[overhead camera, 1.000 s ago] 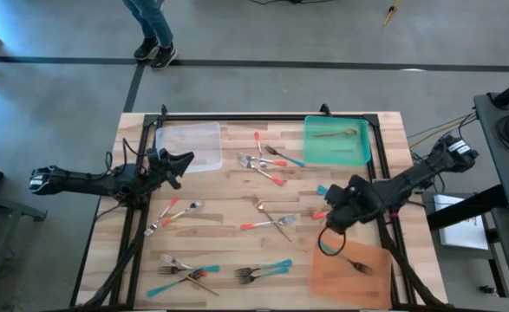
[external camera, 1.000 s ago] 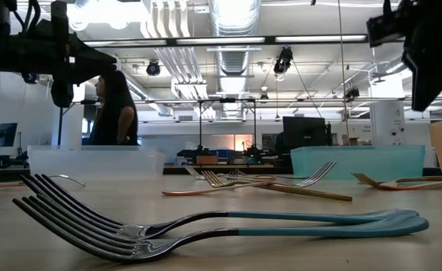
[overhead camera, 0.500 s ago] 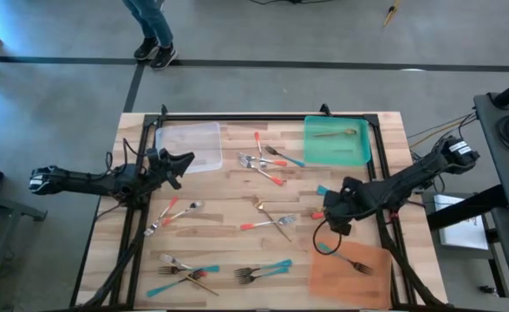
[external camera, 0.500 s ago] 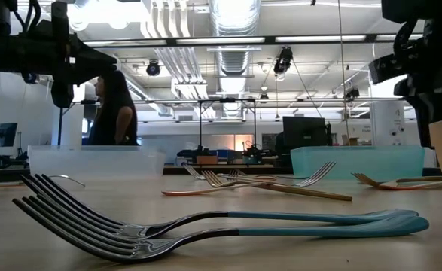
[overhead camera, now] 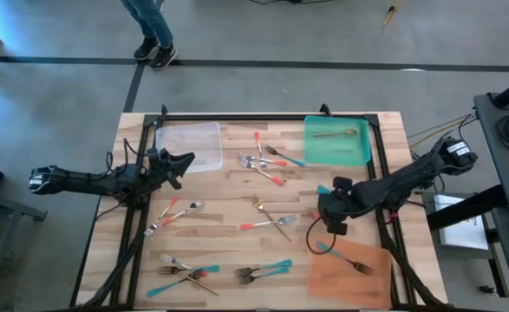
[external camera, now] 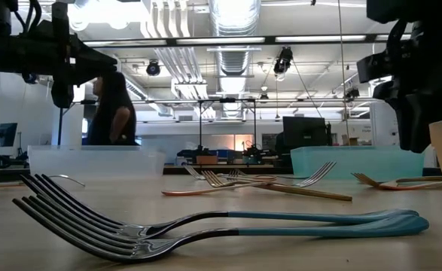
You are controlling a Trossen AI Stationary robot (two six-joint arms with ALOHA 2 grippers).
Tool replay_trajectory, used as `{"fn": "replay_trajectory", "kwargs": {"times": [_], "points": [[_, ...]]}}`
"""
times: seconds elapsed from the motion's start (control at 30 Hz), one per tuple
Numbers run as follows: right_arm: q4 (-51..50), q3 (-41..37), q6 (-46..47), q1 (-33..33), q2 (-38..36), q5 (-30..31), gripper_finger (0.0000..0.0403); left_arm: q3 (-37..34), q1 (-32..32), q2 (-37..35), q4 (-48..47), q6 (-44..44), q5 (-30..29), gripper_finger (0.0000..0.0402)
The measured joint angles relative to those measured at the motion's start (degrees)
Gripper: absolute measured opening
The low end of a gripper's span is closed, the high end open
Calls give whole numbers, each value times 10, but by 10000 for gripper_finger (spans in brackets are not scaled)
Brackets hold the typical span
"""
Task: Sort silverware by color (type)
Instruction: Put the golden fork into the green bin
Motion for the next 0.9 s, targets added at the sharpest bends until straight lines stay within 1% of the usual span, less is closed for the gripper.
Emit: {"fn": "replay_trajectory", "kwargs": {"times": [0.17,0.53,0.6,0.77,0.9], "points": [[4,0,2,-17,16,-3,115,0,0,2,-1,0,0,46],[29,11,-3,-17,72,-1,116,0,0,7,0,0,0,46],[34,26,-14,-17,79,-4,116,0,0,8,0,0,0,46],[36,63,-81,-17,94,-5,116,0,0,11,0,0,0,46],[29,61,-87,-17,101,-4,116,0,0,15,0,0,0,46]]}}
